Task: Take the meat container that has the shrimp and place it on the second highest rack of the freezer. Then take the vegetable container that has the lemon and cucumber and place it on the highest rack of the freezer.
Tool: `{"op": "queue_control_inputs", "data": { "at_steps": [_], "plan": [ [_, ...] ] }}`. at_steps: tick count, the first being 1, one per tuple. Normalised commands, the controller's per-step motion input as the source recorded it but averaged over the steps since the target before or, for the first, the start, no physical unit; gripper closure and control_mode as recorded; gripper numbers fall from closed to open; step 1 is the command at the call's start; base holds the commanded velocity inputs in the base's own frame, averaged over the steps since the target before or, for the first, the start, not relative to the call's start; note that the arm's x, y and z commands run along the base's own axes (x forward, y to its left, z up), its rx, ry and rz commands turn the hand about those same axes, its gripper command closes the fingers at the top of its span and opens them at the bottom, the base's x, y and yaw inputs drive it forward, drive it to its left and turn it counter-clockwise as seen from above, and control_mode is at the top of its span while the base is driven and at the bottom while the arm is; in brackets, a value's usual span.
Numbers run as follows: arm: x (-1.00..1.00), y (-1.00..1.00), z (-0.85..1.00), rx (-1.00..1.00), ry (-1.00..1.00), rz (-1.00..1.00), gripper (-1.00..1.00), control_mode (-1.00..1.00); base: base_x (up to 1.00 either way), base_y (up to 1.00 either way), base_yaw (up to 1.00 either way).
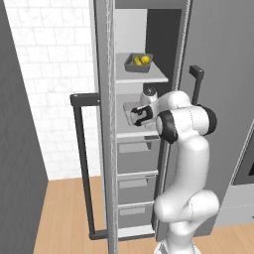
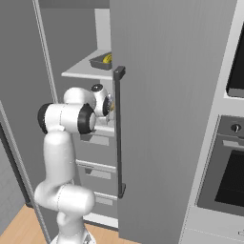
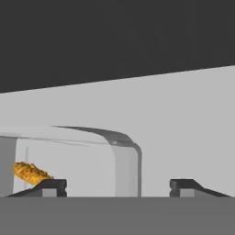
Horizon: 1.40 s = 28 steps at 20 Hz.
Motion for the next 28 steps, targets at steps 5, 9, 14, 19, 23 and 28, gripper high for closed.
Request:
{"op": "queue_control_inputs", "data": {
  "at_steps": [5,9,14,19,23,28],
  "plan": [
    [-0.66,0.04,0.02,-0.01,-0.17,0.0,-1.0,-1.0,0.0,0.0,0.0],
    [-0.74,0.0,0.46,0.0,-0.25,0.0,-1.0,-1.0,0.0,0.0,0.0],
    [-0.71,0.01,0.73,0.0,-0.12,0.0,-1.0,-1.0,0.0,0.0,0.0],
    [-0.84,0.1,0.97,0.0,-0.02,0.01,-1.0,-1.0,0.0,0.0,0.0],
    [-0.99,0.01,0.95,0.0,0.03,0.0,-1.0,-1.0,0.0,0.0,0.0],
    [-1.0,-0.16,0.65,0.01,0.07,0.0,-1.0,-1.0,0.0,0.0,0.0]
  ]
}}
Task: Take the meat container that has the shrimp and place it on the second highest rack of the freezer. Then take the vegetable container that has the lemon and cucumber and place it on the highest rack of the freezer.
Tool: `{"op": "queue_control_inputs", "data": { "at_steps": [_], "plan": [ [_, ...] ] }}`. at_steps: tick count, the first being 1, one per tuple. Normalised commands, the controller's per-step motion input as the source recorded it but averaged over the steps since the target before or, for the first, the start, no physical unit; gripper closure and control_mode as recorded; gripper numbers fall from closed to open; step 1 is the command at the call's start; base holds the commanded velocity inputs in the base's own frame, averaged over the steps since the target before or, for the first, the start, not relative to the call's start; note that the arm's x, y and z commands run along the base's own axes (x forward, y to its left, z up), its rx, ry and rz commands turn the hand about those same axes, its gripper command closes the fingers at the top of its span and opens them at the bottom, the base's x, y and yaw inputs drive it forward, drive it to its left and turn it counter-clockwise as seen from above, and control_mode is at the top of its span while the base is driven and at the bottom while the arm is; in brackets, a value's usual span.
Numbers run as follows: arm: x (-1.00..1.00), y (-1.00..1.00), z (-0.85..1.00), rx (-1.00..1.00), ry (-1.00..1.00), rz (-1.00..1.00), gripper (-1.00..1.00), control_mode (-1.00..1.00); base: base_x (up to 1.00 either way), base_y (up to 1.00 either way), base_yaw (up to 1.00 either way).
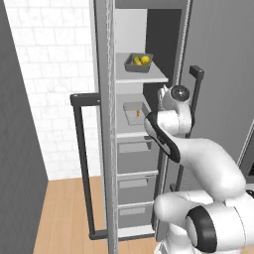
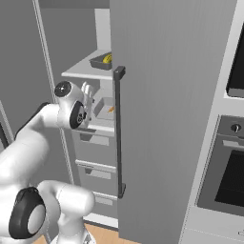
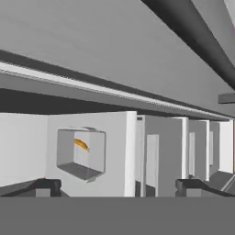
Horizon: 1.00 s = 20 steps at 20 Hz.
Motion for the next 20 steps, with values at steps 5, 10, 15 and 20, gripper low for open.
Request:
{"op": "queue_control_inputs", "data": {
  "at_steps": [5,10,15,20],
  "plan": [
    [-1.0,-0.03,0.11,0.0,0.07,0.0,-1.0,-1.0,0.0,0.0,0.0],
    [-1.0,0.0,-0.19,0.0,0.01,0.04,-1.0,-1.0,0.0,0.0,0.0],
    [-0.96,-0.29,0.05,0.0,-0.03,0.01,-1.0,-1.0,0.0,0.0,0.0],
    [-0.79,-0.29,0.32,0.03,-0.06,0.0,-1.0,-1.0,0.0,0.0,0.0]
  ]
}}
